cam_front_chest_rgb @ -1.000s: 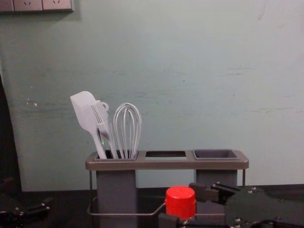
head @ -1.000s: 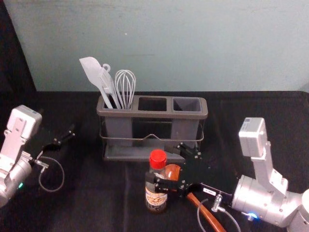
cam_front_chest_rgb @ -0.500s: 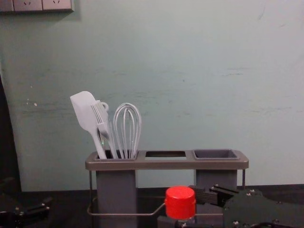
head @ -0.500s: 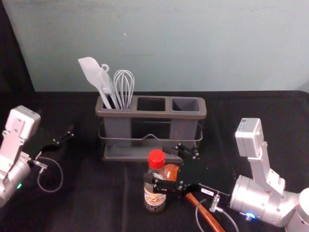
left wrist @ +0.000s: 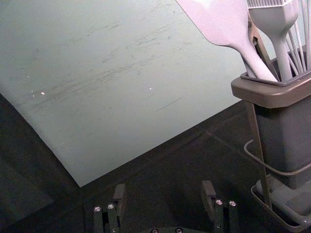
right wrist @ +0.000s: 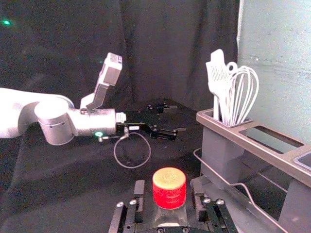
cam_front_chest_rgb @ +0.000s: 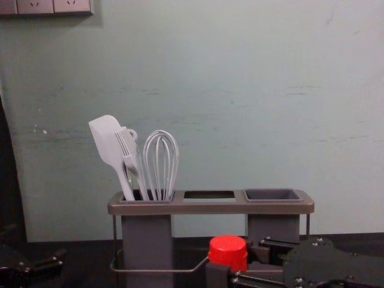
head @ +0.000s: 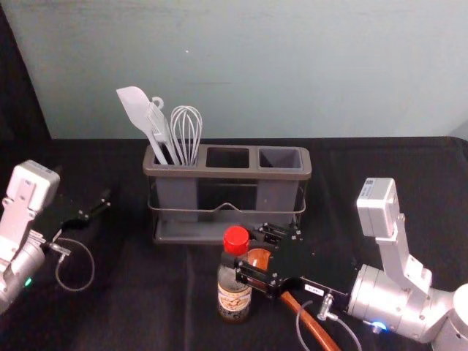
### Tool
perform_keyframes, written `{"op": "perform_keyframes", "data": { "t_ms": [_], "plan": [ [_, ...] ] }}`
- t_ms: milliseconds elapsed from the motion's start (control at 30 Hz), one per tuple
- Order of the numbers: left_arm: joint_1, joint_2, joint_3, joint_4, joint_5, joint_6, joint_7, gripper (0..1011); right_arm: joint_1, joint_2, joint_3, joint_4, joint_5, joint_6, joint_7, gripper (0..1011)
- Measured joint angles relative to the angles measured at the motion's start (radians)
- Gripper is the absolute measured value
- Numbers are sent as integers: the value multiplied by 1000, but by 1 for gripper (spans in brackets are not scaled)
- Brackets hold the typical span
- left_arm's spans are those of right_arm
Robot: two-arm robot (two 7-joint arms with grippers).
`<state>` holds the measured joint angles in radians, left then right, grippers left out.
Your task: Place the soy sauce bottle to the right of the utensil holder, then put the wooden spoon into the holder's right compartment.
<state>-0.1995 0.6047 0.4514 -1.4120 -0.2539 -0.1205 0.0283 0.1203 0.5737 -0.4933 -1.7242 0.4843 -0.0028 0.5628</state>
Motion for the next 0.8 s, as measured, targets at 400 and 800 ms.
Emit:
{"op": "perform_keyframes", "data": {
  "t_ms": [400, 800],
  "plan": [
    [0, 0, 0, 0, 0, 0, 0, 1011, -1, 1, 1, -1, 0, -1, 0, 380],
    [0, 0, 0, 0, 0, 0, 0, 1011, -8, 8, 10, -11, 20, -2, 12, 380]
  ]
}}
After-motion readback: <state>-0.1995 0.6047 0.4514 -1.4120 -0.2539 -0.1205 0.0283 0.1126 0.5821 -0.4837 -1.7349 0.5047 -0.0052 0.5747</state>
